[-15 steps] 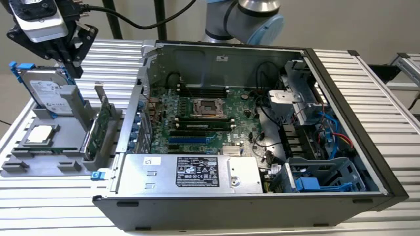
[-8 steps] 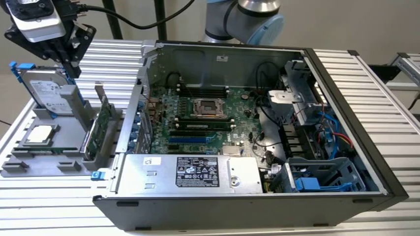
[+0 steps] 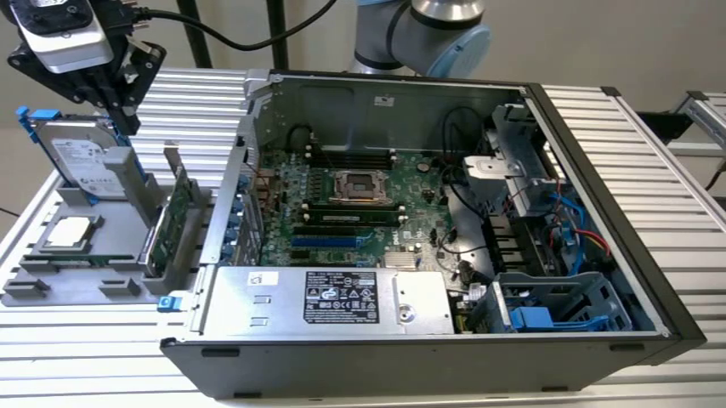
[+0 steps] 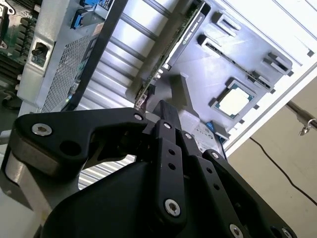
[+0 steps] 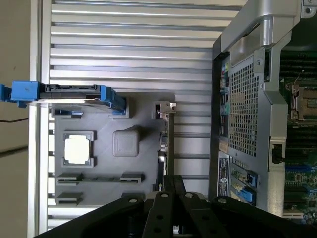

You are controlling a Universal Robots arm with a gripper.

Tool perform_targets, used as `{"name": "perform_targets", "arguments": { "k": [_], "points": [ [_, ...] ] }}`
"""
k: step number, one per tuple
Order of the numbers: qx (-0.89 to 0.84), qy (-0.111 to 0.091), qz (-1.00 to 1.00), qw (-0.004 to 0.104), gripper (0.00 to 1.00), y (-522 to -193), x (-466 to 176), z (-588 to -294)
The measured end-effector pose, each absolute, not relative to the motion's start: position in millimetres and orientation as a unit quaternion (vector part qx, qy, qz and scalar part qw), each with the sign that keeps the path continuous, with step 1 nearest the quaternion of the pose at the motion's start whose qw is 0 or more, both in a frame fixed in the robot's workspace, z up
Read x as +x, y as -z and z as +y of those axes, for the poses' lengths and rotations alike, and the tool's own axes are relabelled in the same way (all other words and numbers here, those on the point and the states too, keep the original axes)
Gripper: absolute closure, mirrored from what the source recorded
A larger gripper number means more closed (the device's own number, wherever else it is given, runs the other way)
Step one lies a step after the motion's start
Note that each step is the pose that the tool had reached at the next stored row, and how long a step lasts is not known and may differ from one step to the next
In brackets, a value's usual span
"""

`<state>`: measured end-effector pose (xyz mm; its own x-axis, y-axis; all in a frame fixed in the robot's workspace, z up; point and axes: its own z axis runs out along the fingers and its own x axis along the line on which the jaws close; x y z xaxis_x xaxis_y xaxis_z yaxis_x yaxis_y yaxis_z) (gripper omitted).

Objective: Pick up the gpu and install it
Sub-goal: 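Reach for the gpu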

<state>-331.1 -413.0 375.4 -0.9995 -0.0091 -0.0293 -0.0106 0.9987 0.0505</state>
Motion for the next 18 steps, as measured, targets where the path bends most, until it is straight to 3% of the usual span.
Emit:
{"name": "perform_targets", "arguments": {
  "k": [5, 6, 18],
  "points": [
    [-0.005, -0.025, 1.0, 0.015, 1.0, -375.4, -331.1, -413.0],
    [-0.005, -0.025, 1.0, 0.015, 0.0, -375.4, -331.1, -413.0],
    [-0.005, -0.025, 1.0, 0.015, 0.0, -375.4, -331.2, -413.0]
  ]
}}
